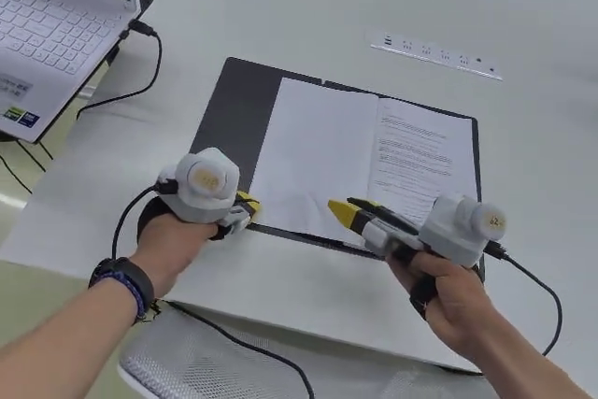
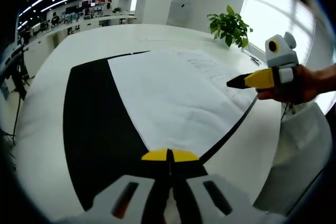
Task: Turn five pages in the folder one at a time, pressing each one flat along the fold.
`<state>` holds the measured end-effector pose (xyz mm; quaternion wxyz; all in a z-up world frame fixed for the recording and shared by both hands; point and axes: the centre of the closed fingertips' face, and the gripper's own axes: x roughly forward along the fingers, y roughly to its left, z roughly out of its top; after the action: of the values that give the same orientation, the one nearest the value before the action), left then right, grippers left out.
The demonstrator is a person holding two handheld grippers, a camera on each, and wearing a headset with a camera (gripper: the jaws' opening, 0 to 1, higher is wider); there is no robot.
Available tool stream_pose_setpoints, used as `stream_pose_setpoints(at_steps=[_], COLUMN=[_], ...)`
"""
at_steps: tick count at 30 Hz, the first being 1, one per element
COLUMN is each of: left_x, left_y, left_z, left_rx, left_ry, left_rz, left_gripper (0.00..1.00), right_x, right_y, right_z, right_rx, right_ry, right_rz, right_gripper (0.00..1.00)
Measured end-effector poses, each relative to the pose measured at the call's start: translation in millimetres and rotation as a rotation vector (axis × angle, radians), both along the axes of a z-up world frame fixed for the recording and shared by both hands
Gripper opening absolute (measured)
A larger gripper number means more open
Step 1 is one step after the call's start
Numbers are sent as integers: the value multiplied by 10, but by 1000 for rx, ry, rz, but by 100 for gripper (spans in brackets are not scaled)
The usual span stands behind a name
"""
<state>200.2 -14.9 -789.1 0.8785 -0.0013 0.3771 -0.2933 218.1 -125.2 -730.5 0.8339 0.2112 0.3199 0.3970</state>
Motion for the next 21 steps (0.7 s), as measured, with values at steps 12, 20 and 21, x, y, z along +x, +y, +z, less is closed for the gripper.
stream_pose_setpoints(at_steps=[12,20,21], left_x=[19,35,35], left_y=[41,40,38], left_z=[-7,-28,-29], left_rx=[-60,-61,-59], left_ry=[21,31,31], left_rz=[56,72,71], left_gripper=[0,0,0], right_x=[469,586,590], right_y=[-164,-255,-264], right_z=[-106,-125,-123], right_rx=[-25,-28,-27], right_ry=[6,8,7], right_rz=[-82,-124,-130], right_gripper=[23,21,20])
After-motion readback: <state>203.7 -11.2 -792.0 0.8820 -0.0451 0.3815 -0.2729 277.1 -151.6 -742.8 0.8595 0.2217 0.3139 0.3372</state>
